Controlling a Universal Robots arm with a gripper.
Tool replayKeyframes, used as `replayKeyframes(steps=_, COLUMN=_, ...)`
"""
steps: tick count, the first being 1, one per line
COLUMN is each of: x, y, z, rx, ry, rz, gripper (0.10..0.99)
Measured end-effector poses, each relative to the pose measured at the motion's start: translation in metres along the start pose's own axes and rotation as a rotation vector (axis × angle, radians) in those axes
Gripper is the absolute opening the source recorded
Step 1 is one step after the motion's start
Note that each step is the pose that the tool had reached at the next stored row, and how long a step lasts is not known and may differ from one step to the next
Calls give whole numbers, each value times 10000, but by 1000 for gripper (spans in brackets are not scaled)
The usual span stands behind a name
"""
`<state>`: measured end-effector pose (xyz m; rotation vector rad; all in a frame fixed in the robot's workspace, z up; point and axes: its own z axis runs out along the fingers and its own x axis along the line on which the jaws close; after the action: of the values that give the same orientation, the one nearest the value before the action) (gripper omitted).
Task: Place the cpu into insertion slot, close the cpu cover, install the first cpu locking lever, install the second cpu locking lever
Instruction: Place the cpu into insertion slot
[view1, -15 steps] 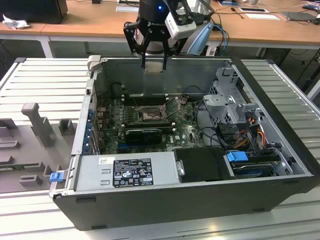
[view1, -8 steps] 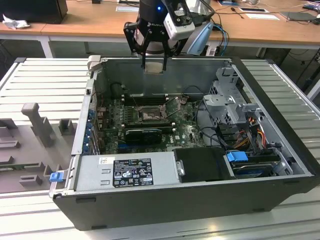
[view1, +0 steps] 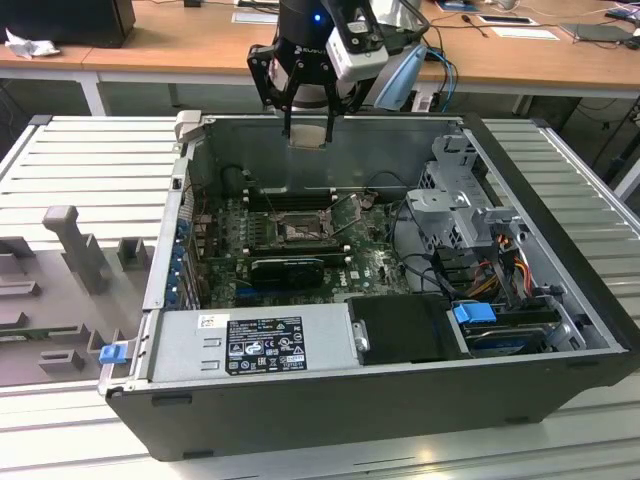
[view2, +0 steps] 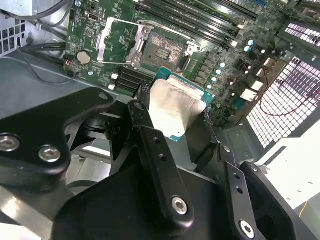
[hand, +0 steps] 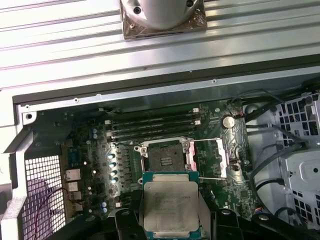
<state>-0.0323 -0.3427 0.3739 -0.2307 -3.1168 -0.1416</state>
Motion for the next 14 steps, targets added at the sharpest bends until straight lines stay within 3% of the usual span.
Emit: replayKeyframes(steps=14, x=0, y=0, z=0, rx=-9, ry=-37, rz=416, gripper=529)
